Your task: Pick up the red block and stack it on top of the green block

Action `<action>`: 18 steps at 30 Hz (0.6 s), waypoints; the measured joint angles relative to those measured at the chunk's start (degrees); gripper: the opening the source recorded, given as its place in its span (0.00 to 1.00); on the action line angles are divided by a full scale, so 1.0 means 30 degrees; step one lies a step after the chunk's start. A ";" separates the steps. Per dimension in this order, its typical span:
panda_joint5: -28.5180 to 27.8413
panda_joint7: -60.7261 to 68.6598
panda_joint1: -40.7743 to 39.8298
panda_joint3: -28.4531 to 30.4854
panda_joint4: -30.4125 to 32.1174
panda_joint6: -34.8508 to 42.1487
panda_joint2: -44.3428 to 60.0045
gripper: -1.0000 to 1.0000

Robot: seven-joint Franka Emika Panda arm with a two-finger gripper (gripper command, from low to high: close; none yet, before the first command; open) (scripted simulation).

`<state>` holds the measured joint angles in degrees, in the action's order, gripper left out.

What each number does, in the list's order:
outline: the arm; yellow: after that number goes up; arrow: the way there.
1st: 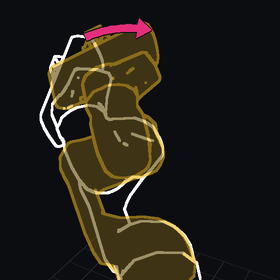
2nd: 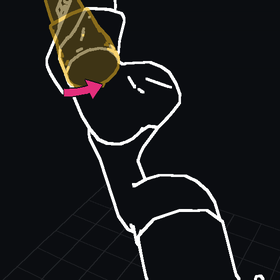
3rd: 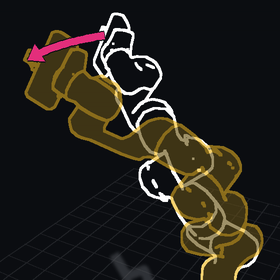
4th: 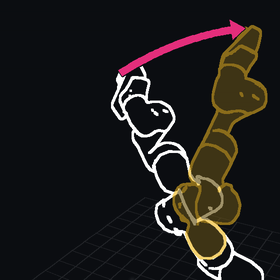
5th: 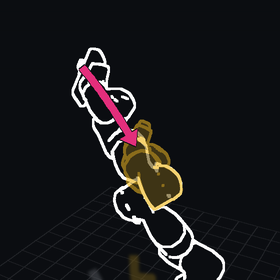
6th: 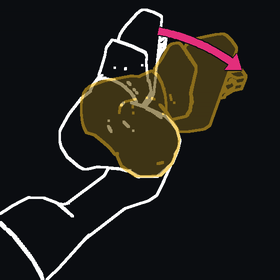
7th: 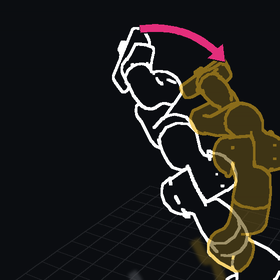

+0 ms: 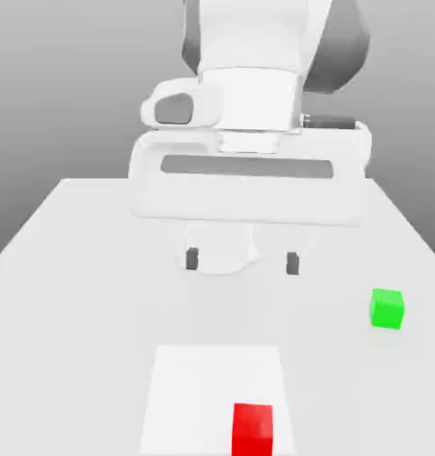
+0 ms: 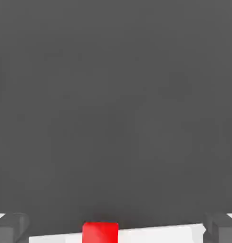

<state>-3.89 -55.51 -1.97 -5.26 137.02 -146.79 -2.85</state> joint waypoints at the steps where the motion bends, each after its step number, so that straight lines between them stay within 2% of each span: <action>1: -0.0020 -0.0127 0.0044 -0.0019 0.0085 -0.0242 0.0690 0.50; 7: 0.0210 -0.0631 0.0280 -0.0135 0.0599 -0.1710 0.4802 0.50; 12: -0.0256 -0.1090 0.0660 0.0290 0.0243 -0.4269 0.8256 0.50; 13: -0.0334 -0.1150 0.0735 0.0380 0.0176 -0.4635 0.8697 0.00; 18: -0.0351 -0.1168 0.0733 0.0372 0.0176 -0.4652 0.8698 0.00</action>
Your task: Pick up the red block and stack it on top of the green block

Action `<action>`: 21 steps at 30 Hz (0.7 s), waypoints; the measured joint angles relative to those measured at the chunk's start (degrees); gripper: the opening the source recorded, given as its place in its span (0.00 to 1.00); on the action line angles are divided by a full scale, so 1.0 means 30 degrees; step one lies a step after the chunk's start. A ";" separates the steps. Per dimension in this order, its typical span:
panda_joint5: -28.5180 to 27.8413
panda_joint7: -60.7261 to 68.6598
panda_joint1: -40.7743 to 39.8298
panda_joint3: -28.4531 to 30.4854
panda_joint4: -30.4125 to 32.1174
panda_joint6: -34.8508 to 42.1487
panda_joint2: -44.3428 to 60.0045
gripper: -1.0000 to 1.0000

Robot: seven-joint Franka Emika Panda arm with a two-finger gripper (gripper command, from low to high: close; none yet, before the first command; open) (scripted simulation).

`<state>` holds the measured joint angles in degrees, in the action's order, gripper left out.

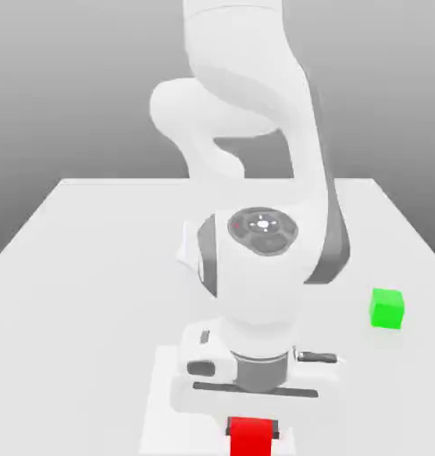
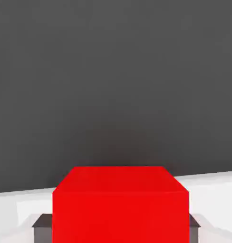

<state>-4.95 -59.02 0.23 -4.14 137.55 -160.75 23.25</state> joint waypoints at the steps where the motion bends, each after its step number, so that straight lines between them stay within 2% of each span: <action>1: -0.0043 -0.0032 0.0033 0.0041 -0.0036 -0.0181 0.0219 0.00; 7: 0.0643 0.0642 -0.0283 -0.0561 0.0525 0.2390 -0.2915 0.00; 16: 0.2178 0.7398 0.1177 -0.4431 0.2713 0.2786 -0.5653 0.00; 21: 0.3227 1.1464 0.3124 -0.6034 0.3971 0.2838 -0.7068 0.00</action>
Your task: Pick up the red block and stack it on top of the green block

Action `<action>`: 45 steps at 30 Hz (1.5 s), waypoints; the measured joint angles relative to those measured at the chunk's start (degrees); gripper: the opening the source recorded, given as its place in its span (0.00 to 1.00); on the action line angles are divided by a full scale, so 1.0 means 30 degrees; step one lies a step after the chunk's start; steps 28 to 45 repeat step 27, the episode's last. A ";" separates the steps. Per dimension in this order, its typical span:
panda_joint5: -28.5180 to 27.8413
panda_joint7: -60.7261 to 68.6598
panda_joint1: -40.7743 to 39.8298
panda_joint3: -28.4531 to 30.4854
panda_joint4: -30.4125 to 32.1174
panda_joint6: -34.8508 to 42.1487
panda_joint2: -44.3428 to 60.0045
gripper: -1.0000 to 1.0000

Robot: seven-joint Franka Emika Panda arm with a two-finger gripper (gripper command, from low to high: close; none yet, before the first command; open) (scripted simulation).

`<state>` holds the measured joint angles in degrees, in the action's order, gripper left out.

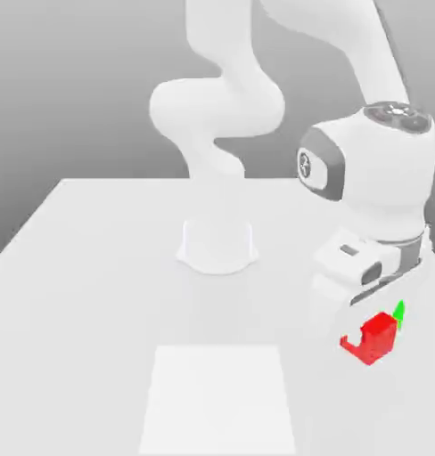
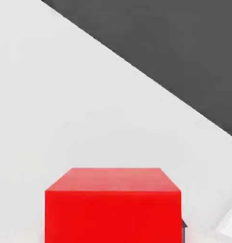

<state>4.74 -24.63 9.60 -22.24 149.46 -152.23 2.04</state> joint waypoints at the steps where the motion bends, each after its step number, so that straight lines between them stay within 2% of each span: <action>1: 0.0193 0.0801 0.0320 -0.0310 0.0250 0.0017 -0.0279 0.00; 14: 0.1657 1.0410 0.5682 -0.2276 0.3549 -0.0034 -0.3534 0.00; 19: -0.0456 0.9486 0.5303 -0.2609 0.3658 -0.1729 -0.1838 0.00; 24: -0.4382 0.6717 0.5361 -0.1639 0.3581 -0.3918 0.0790 0.00; 25: -0.5074 0.6226 0.5583 -0.1296 0.3568 -0.4265 0.1219 1.00; 45: -0.5074 0.6226 0.5581 -0.1296 0.3567 -0.4265 0.1219 1.00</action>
